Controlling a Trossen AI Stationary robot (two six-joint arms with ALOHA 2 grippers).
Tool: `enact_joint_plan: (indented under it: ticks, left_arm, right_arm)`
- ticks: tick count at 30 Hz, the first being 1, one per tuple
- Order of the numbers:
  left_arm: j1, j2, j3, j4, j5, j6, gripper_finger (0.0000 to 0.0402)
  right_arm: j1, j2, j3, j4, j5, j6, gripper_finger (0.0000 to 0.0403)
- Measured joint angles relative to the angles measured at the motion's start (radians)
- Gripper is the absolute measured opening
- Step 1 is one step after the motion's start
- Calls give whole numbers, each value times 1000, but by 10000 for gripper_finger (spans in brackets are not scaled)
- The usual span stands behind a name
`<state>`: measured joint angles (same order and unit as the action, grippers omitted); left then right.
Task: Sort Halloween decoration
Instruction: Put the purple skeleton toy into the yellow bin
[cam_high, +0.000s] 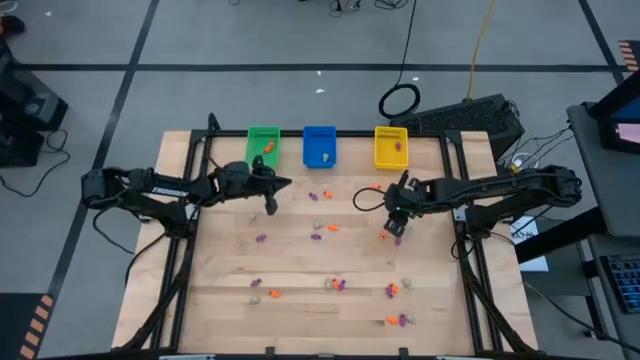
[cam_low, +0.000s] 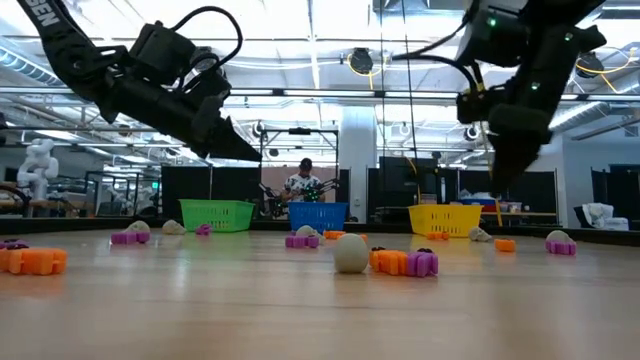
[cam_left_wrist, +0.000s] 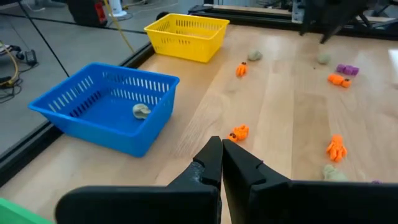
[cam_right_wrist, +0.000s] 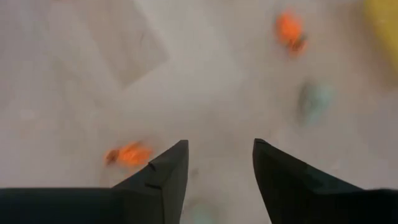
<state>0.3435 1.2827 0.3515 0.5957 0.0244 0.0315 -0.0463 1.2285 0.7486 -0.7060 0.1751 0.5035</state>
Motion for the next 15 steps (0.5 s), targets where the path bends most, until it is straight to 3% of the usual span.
enact_joint_plan:
  ticks: [8,15]
  left_arm:
    - [0,0,0,0,0,9,11]
    - [0,0,0,-5,2,8,11]
  right_arm:
    - [97,0,0,-42,-181,79,169]
    - [147,25,0,-48,-205,464,169]
